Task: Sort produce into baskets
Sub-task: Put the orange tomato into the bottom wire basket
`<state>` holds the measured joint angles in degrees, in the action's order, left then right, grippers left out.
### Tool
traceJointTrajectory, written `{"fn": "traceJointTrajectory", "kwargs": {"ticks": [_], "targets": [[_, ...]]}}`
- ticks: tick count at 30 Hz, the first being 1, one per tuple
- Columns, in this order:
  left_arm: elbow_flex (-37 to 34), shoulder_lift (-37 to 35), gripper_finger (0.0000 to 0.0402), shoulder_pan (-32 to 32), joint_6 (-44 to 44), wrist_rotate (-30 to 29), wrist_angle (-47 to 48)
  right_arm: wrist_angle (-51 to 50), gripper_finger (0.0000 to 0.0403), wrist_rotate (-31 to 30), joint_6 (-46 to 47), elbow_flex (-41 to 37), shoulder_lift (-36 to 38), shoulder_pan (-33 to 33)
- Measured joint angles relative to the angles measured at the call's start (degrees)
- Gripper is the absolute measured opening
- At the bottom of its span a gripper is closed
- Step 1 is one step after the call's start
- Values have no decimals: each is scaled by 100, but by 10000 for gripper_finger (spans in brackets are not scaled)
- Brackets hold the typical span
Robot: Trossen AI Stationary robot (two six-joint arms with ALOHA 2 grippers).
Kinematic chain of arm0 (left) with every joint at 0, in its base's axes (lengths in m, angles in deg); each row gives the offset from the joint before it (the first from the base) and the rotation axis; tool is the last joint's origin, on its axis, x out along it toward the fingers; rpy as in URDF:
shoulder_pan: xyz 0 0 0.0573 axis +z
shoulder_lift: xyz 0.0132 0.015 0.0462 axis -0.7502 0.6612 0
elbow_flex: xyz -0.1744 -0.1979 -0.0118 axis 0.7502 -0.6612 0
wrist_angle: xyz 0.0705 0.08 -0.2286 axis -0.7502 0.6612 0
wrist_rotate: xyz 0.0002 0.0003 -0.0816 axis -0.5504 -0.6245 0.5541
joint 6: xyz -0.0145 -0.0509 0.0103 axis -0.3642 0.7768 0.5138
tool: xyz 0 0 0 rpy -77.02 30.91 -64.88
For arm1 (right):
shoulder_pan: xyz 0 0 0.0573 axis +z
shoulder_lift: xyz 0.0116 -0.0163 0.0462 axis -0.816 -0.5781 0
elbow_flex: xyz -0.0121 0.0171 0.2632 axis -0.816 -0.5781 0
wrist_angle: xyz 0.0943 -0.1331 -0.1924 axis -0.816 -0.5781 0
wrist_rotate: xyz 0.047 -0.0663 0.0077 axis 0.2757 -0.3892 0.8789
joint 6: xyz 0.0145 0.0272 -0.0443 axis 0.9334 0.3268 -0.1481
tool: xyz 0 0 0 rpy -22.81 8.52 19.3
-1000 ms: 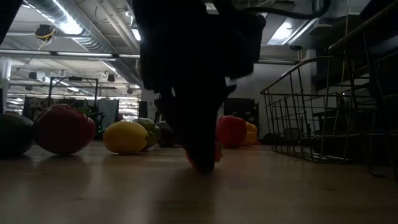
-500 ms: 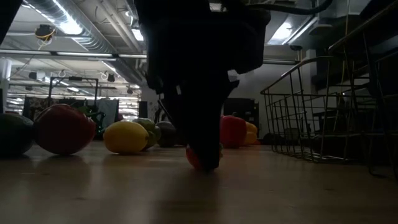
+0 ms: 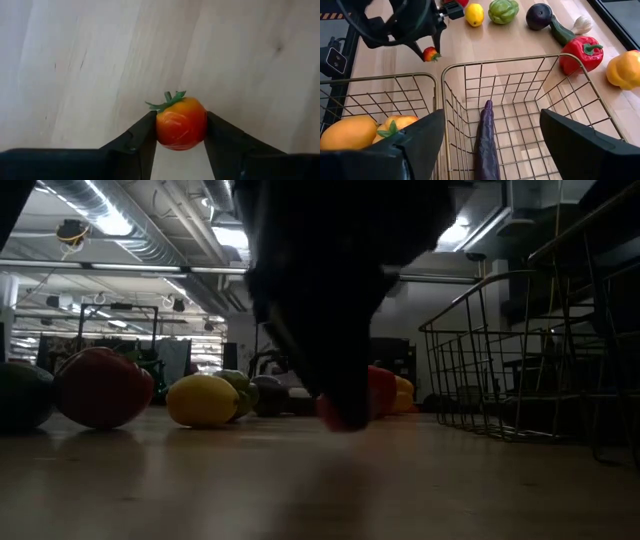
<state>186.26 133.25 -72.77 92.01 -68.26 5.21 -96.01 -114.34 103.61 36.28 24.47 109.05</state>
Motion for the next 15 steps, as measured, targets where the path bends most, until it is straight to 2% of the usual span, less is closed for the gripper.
{"fn": "traceJointTrajectory", "kwargs": {"ticks": [6,15], "targets": [[522,-2,143,0,-167,424,73,2,325,1,0,0,0,0],[1395,-4,145,-22,-425,1672,35,2,325,0,0,0,0,0]]}}
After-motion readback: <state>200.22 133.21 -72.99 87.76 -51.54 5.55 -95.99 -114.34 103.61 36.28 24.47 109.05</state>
